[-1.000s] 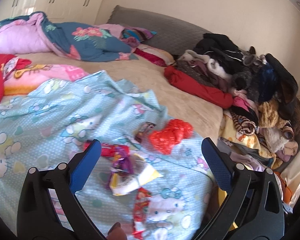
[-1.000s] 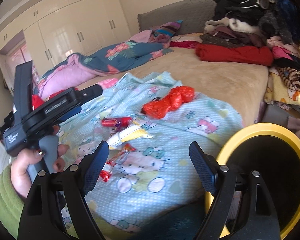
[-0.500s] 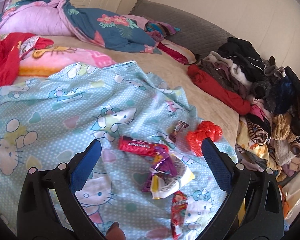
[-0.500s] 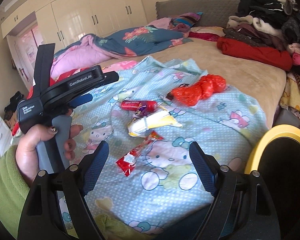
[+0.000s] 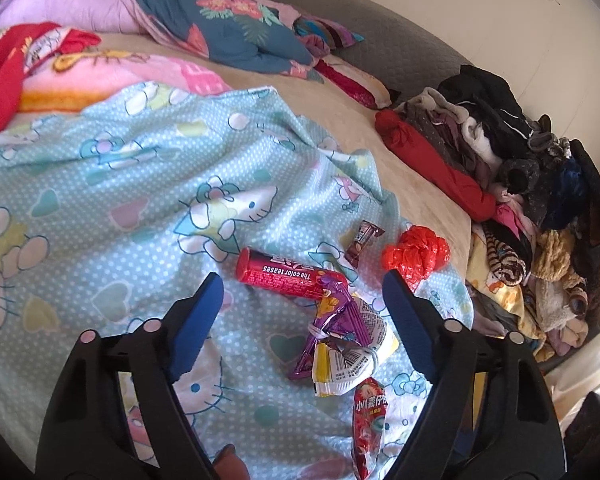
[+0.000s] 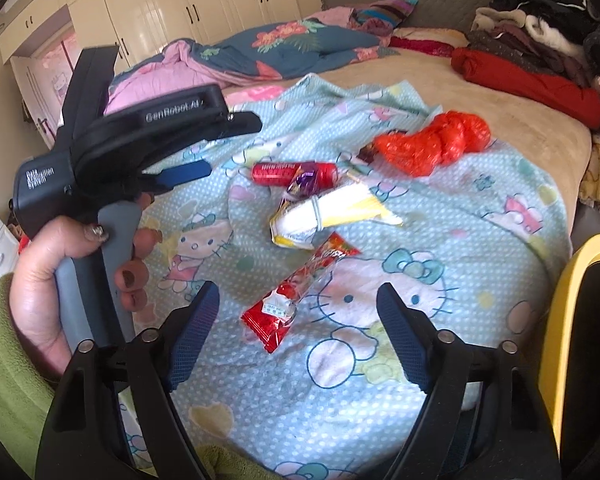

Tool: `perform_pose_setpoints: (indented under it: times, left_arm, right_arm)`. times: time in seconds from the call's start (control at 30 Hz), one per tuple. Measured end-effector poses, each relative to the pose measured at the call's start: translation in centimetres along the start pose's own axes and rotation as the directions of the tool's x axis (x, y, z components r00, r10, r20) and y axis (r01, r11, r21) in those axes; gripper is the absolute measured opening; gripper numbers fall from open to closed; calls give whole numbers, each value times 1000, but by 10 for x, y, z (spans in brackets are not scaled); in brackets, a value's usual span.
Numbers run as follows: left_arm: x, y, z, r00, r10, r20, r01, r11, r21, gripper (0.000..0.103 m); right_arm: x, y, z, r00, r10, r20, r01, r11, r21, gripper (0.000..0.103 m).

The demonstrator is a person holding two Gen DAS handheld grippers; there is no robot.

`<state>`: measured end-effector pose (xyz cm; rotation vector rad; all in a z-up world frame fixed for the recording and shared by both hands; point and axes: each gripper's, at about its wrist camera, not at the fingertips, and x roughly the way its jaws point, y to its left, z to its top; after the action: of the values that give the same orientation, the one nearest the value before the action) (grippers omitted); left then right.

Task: Collect trash
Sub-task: 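Grasp the purple wrapper with the left tool while the right tool grasps the red candy packet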

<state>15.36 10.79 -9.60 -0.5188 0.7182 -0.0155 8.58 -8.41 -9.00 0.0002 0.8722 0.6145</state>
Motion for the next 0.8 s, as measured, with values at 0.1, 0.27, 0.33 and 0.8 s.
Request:
perform_pose_setpoints:
  times: [0.1, 0.27, 0.33, 0.8]
  left_arm:
    - [11, 2, 0, 999, -23, -37, 22, 1000, -3, 69]
    - [34, 6, -2, 990, -70, -122, 68, 997, -22, 65]
    - [41, 7, -3, 986, -82, -146, 79, 997, -27, 63]
    - [65, 0, -16, 961, -166, -221, 154, 986, -70, 32]
  right_arm:
    - [10, -2, -1, 1000, 0, -24, 0, 1000, 8, 73]
    - [27, -5, 2, 997, 34, -68, -32, 999, 34, 59]
    - [35, -7, 2, 995, 42, -94, -38, 998, 48, 52]
    - [39, -20, -5, 990, 45, -132, -31, 994, 107, 19]
